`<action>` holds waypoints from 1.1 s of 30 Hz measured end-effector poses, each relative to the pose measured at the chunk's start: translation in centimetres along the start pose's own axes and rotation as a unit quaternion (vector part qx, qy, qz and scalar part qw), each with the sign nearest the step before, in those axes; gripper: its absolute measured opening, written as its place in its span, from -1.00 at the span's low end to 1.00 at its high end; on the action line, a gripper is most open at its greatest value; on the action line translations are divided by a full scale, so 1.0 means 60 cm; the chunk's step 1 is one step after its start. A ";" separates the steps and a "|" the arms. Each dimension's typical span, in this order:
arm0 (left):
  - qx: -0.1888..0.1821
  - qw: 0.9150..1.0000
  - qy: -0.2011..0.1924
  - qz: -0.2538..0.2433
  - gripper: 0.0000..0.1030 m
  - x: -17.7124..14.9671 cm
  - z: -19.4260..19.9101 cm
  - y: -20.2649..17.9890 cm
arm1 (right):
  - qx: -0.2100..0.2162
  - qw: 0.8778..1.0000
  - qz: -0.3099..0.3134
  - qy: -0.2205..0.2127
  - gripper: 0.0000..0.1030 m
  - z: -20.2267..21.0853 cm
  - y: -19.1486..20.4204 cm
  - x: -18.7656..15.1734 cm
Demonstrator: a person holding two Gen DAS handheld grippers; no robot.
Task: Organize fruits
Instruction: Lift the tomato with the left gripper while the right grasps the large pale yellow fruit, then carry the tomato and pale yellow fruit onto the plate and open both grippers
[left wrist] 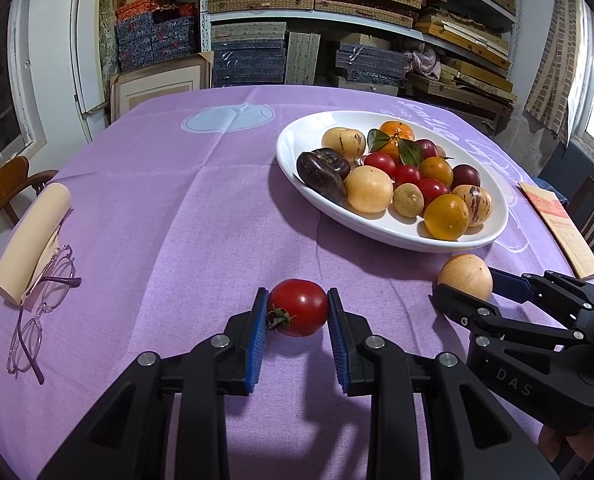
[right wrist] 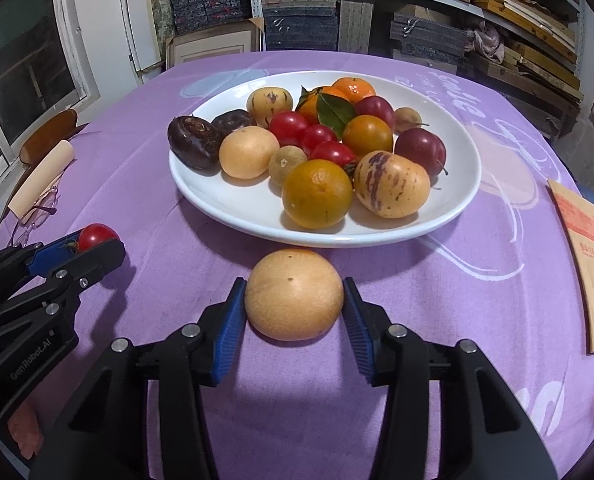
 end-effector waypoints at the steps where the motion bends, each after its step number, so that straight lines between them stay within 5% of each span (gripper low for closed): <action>1: 0.001 1.000 0.000 0.000 -0.43 -0.001 0.001 -0.001 | 0.001 1.000 0.002 -0.002 -0.09 0.004 -0.001 -0.003; 8: 0.004 1.000 -0.008 -0.002 -0.43 0.006 0.007 -0.002 | 0.028 0.999 -0.005 -0.031 -0.09 0.066 -0.005 -0.004; 15: -0.001 0.999 -0.037 -0.022 -0.43 0.087 0.023 -0.001 | 0.021 0.994 -0.015 -0.107 -0.09 0.147 -0.032 0.097; 22: -0.022 0.999 -0.034 -0.031 -0.43 0.176 -0.034 -0.024 | -0.003 0.994 -0.030 -0.103 -0.10 0.084 -0.062 0.196; 33: -0.034 0.999 -0.007 -0.023 -0.43 0.205 -0.133 -0.055 | -0.015 0.997 -0.028 -0.071 -0.09 -0.026 -0.080 0.240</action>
Point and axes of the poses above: each gripper's, at about its wrist camera, not at the fingertips, and z roughly against the way its jaws point, y to its left, x to its top, the point moved 6 cm from there along -z, roughly the way its jaws point, and after that the axes turned 15 degrees about -z, right-handed, at the moved point
